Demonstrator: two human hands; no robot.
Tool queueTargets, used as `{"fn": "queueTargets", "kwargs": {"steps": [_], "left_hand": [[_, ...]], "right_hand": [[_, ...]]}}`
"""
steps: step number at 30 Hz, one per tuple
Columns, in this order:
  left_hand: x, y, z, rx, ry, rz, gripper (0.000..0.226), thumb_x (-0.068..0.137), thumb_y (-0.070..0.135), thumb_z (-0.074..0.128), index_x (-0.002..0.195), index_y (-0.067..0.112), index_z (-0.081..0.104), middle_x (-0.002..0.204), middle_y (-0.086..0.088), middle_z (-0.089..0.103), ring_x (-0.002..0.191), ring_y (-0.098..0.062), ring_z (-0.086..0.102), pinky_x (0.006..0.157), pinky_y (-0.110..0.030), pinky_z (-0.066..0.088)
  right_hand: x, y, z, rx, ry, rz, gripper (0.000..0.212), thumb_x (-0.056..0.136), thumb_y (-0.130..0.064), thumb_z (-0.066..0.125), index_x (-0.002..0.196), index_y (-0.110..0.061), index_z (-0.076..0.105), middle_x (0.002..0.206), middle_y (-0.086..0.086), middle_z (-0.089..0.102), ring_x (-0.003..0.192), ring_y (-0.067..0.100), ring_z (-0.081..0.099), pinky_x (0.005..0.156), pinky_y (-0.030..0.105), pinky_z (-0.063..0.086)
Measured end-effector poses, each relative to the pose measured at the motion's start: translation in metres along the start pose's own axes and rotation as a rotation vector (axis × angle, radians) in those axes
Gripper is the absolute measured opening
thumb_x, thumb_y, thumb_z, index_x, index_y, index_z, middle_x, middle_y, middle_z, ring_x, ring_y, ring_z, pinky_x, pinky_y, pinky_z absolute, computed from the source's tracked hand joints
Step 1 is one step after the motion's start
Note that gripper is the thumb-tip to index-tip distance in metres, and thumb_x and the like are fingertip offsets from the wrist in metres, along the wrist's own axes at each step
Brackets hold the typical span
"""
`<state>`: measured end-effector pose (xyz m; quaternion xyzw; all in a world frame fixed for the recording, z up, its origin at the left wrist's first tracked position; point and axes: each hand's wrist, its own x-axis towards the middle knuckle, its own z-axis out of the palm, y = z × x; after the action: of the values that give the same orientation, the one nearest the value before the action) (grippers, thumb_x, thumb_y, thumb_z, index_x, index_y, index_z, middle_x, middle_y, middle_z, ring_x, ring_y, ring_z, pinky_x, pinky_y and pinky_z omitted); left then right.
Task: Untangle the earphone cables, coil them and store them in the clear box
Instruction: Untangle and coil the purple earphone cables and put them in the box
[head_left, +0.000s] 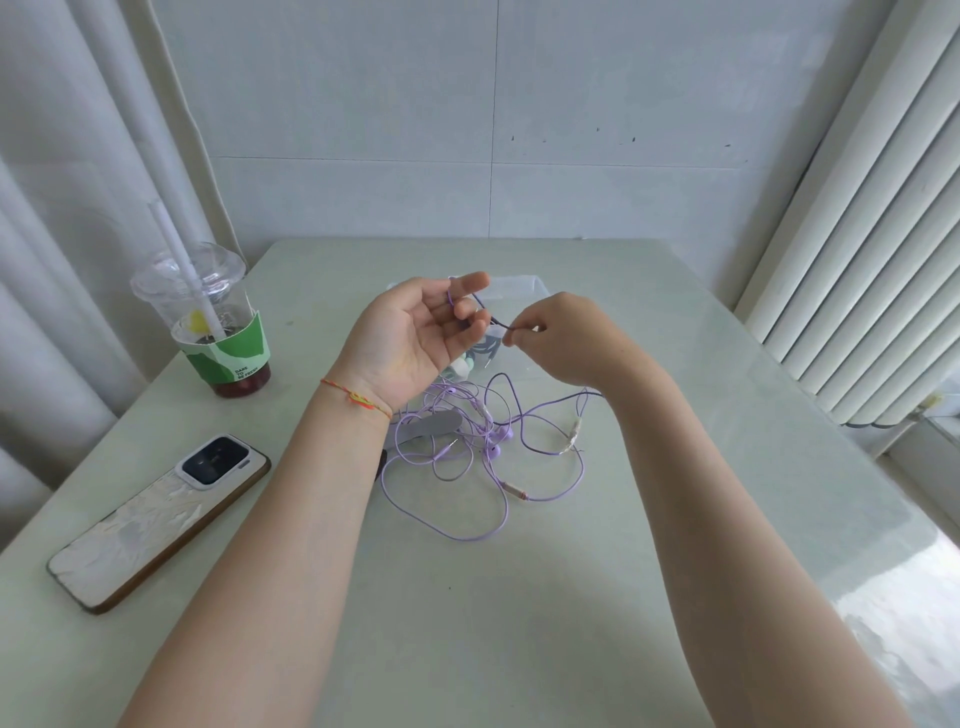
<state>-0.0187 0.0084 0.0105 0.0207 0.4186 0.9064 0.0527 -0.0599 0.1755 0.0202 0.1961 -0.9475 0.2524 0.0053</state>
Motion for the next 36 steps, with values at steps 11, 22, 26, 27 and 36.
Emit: {"fn": "queueTargets", "kwargs": {"steps": [11, 22, 26, 27, 36], "left_hand": [[0.004, -0.008, -0.002, 0.097, -0.048, 0.099, 0.028, 0.105, 0.018, 0.034, 0.112, 0.009, 0.059, 0.124, -0.014, 0.065, 0.116, -0.031, 0.062, 0.068, -0.026, 0.058], [0.009, -0.012, -0.003, 0.104, -0.079, 0.153, 0.029, 0.104, 0.012, 0.034, 0.114, 0.005, 0.06, 0.122, -0.011, 0.065, 0.119, -0.028, 0.06, 0.071, -0.022, 0.057], [0.01, -0.012, -0.005, 0.223, -0.023, 0.168, 0.028, 0.104, 0.013, 0.035, 0.114, 0.007, 0.06, 0.122, -0.01, 0.065, 0.116, -0.026, 0.063, 0.072, -0.03, 0.06], [0.009, -0.012, -0.006, 0.272, -0.002, 0.16, 0.027, 0.104, 0.016, 0.037, 0.115, 0.01, 0.061, 0.122, -0.008, 0.065, 0.115, -0.024, 0.064, 0.072, -0.033, 0.061], [0.007, -0.019, -0.007, 0.53, 0.022, 0.04, 0.02, 0.1, 0.01, 0.047, 0.104, 0.01, 0.067, 0.098, -0.001, 0.072, 0.096, -0.016, 0.068, 0.055, -0.027, 0.058]], "right_hand": [[-0.004, -0.004, 0.0, -0.023, -0.127, -0.086, 0.024, 0.096, -0.033, 0.052, 0.102, -0.022, 0.073, 0.061, -0.009, 0.047, 0.06, 0.009, 0.046, 0.054, 0.024, 0.035], [-0.006, -0.01, 0.003, -0.057, -0.236, -0.123, 0.024, 0.099, -0.032, 0.049, 0.104, -0.024, 0.07, 0.066, -0.013, 0.046, 0.061, 0.003, 0.044, 0.057, 0.023, 0.036], [-0.01, -0.011, -0.002, -0.021, -0.217, -0.14, 0.025, 0.098, -0.031, 0.048, 0.107, -0.029, 0.071, 0.064, -0.017, 0.046, 0.058, -0.002, 0.045, 0.055, 0.016, 0.033], [-0.011, -0.012, -0.005, -0.013, -0.212, -0.148, 0.023, 0.097, -0.03, 0.049, 0.105, -0.029, 0.071, 0.064, -0.018, 0.047, 0.057, -0.002, 0.046, 0.053, 0.015, 0.033], [-0.012, -0.009, -0.02, 0.042, -0.033, -0.18, 0.014, 0.091, -0.024, 0.058, 0.09, -0.018, 0.071, 0.061, -0.011, 0.045, 0.051, 0.006, 0.04, 0.044, 0.014, 0.028]]}}
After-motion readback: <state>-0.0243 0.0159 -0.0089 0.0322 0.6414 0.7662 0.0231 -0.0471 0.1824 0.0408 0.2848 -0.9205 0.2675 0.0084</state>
